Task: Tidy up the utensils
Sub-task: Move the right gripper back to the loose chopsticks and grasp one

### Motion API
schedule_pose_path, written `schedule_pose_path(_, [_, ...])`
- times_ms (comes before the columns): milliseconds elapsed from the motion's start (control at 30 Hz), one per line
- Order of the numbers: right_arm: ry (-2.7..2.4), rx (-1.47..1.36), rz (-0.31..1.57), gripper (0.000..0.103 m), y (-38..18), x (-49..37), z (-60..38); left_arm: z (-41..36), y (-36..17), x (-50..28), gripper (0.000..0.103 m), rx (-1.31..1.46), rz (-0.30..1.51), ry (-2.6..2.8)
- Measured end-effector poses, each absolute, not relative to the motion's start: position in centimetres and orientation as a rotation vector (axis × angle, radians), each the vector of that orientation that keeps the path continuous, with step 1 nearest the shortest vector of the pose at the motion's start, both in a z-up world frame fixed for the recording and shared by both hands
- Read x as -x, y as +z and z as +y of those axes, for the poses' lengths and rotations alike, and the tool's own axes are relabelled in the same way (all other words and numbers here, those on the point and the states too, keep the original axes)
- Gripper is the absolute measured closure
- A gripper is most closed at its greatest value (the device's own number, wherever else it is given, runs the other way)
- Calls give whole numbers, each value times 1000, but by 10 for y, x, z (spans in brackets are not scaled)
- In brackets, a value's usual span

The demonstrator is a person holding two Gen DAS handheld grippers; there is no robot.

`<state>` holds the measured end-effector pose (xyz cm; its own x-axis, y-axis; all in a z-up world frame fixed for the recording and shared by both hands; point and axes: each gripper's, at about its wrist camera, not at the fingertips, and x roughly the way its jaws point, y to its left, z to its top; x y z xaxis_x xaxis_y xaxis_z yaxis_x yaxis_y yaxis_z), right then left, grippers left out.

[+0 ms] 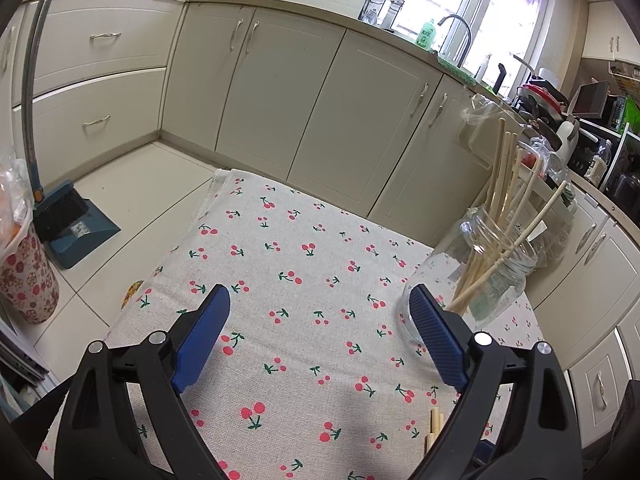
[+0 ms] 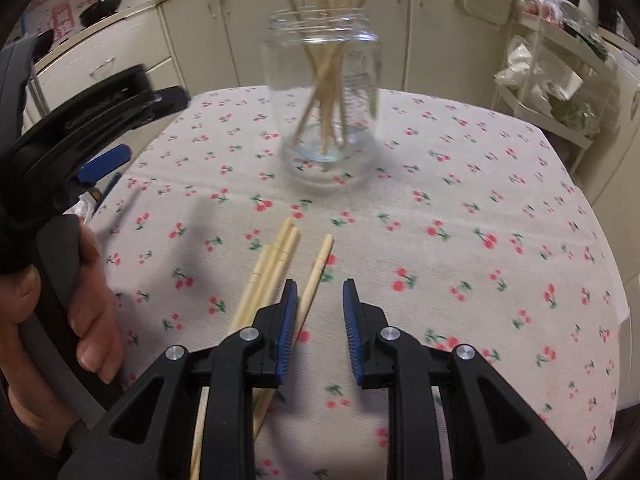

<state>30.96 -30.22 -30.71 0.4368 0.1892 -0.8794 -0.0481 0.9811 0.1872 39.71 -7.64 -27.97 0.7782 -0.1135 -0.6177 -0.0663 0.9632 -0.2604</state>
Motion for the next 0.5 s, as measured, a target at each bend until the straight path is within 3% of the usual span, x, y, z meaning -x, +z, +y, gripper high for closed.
schedule_pose_path(133, [150, -212, 1132, 92, -309, -305, -325, -84, -278, -396, 16, 218, 715, -43])
schedule_pose_path(500, [182, -406, 1126, 96, -316, -289, -365, -145, -289, -338, 16, -121, 911, -131])
